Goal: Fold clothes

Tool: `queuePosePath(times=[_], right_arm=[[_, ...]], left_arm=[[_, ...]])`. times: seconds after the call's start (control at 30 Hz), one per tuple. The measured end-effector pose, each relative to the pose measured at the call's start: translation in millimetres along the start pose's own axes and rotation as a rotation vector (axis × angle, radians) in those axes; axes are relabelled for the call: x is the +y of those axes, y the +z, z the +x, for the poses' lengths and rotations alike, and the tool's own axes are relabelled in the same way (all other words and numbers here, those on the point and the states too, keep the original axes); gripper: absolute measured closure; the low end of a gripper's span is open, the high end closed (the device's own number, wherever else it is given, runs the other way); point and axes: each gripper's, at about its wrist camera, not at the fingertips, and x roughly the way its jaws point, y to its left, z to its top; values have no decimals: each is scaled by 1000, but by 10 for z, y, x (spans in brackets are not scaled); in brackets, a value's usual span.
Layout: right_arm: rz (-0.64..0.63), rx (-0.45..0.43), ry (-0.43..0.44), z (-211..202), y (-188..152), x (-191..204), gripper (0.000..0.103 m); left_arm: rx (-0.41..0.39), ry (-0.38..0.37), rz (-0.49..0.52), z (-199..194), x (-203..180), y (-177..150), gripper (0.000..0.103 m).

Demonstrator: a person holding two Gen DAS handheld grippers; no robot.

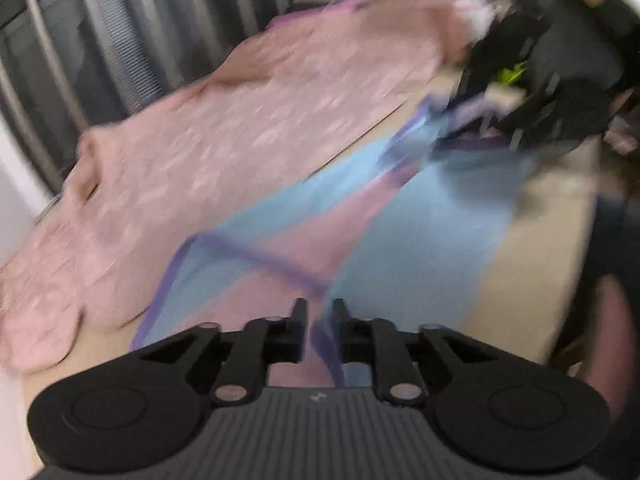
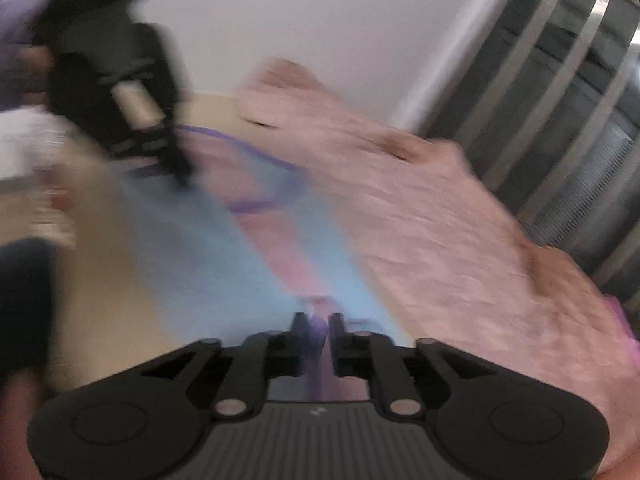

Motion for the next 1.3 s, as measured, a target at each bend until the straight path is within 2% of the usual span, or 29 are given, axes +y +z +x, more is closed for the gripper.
queuePosePath(times=[0.03,0.1,0.17,0.23,0.3,0.4,0.47,0.5,0.57,0.63,0.67,0.7,0.73,0.8,0.97,1.03,1.07,1.13,1.17,1.2,1.23,1.27,1.3], right_arm=[[-7,1,-56,-22,3,-35,75],[10,-28,-136,-194,-53,-136,48],[114,-61,-133,-547,-257,-302,43],[230,-82,-97,-871,-485,-462,43],[320,-80,-22,-1060,-706,-513,43],[320,-36,-7,-1041,-885,-428,45],[320,-7,3,-1028,-1003,-371,47],[320,8,7,-1022,-1063,-343,47],[323,35,17,-1008,-1174,-292,48],[347,35,27,-980,-1208,-296,59],[355,37,35,-945,-1209,-286,70],[362,38,45,-912,-1212,-282,76],[365,40,66,-894,-1217,-302,78],[339,63,97,-867,-1211,-263,94],[267,81,100,-802,-1137,-333,99],[230,69,49,-762,-1071,-463,99],[221,65,10,-719,-1045,-547,99],[198,59,-114,-559,-1027,-695,85],[189,63,-177,-471,-1030,-752,64],[184,91,-242,-371,-1044,-791,51],[180,118,-301,-286,-1057,-824,51],[178,137,-327,-272,-1062,-824,51],[182,149,-344,-279,-1069,-821,51]], left_arm=[[-13,15,-26,-43,33,-62,50],[-70,14,-146,-237,148,-267,31],[-100,14,-298,-449,280,-500,31],[-126,33,-395,-622,321,-712,31],[-127,48,-444,-716,332,-831,31],[-120,44,-438,-706,280,-906,24],[-120,30,-446,-662,273,-951,24],[-117,24,-451,-638,278,-967,25],[-115,5,-446,-624,263,-1012,40],[-91,-3,-424,-584,247,-1028,83],[-80,-2,-419,-557,248,-1037,87],[-89,-6,-423,-555,261,-1052,90],[-98,-9,-429,-554,277,-1065,99],[-110,4,-450,-563,326,-1079,101],[-155,60,-456,-600,451,-979,101],[-161,90,-440,-573,476,-897,101],[-144,138,-428,-523,473,-846,100],[-98,199,-412,-416,472,-765,98],[-84,212,-407,-374,460,-739,95],[-75,235,-405,-355,440,-724,90],[-65,248,-404,-360,414,-720,77],[-59,260,-404,-373,386,-721,69],[-64,272,-409,-420,350,-744,56]])
